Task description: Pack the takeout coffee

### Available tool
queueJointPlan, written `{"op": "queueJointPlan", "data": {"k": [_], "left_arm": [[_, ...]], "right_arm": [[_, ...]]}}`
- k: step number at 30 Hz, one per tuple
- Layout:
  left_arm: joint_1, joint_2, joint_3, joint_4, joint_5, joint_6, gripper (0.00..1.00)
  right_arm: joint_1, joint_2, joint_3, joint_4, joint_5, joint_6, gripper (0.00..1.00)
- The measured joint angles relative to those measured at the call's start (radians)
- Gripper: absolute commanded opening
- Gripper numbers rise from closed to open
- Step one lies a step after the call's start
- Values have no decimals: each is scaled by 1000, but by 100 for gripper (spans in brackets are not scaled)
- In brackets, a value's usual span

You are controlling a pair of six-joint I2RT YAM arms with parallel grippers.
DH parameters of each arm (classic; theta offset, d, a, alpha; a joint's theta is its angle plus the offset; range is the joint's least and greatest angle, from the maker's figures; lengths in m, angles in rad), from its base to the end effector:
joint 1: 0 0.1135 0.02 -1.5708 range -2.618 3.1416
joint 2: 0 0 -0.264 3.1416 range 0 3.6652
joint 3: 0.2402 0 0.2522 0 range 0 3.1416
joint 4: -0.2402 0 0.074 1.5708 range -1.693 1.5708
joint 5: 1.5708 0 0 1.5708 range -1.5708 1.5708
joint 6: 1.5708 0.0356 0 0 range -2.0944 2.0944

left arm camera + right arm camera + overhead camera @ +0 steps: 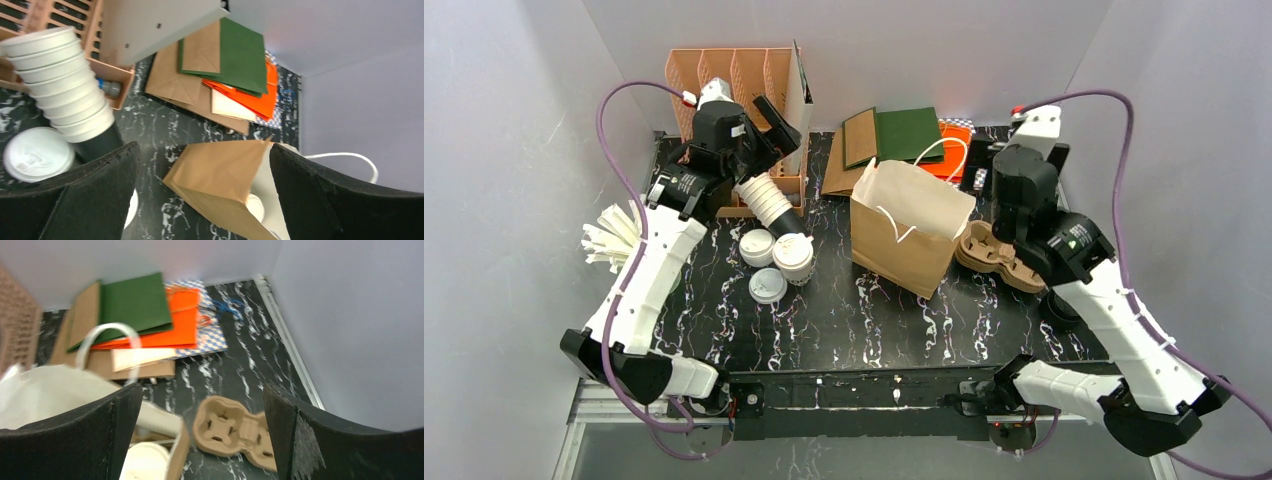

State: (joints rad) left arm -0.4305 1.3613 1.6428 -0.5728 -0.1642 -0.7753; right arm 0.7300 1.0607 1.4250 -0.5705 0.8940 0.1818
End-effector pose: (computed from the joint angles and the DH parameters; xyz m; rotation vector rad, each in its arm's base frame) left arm 0.2644 -0.1150 0.4661 -0.4431 1.8625 -0.6768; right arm 0.1622 0.1079 0.4675 0.1652 1.6927 -0.1152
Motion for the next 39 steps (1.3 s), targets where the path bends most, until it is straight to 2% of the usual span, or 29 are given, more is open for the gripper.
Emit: {"op": "queueJointPlan", "data": {"k": [3, 8, 11, 15, 19, 21, 24, 27, 31, 33, 39], "left_arm": [[14, 7, 7, -21, -46, 34, 98], [18, 11, -10, -80, -129, 104, 98], [47, -29, -98, -79, -172, 126, 98], [83, -61, -245, -57, -250, 116, 98], [89, -41, -381, 20, -330, 103, 98], [89, -30, -434, 101, -346, 134, 98], [89, -26, -511, 248, -351, 221, 98], [88, -23, -599, 403, -368, 332, 98], [88, 2, -693, 566, -396, 481, 98], [93, 16, -758, 648, -418, 544, 98], [193, 21, -1050, 933, -419, 629, 98]], "right_arm": [[-159, 37, 33, -86, -21, 72, 98], [-494, 88, 19, -171, -144, 176, 98], [-582, 86, -43, -193, -225, 262, 98], [-691, 105, -208, -175, -304, 384, 98], [-702, 156, -388, -69, -341, 374, 98], [-701, 204, -423, -22, -356, 354, 98], [-699, 212, -501, 139, -383, 310, 98], [-697, 129, -703, 452, -454, 205, 98], [-695, 139, -851, 697, -524, 116, 97], [-695, 131, -974, 895, -567, 60, 97], [-697, 185, -1160, 1336, -667, -37, 98]]}}
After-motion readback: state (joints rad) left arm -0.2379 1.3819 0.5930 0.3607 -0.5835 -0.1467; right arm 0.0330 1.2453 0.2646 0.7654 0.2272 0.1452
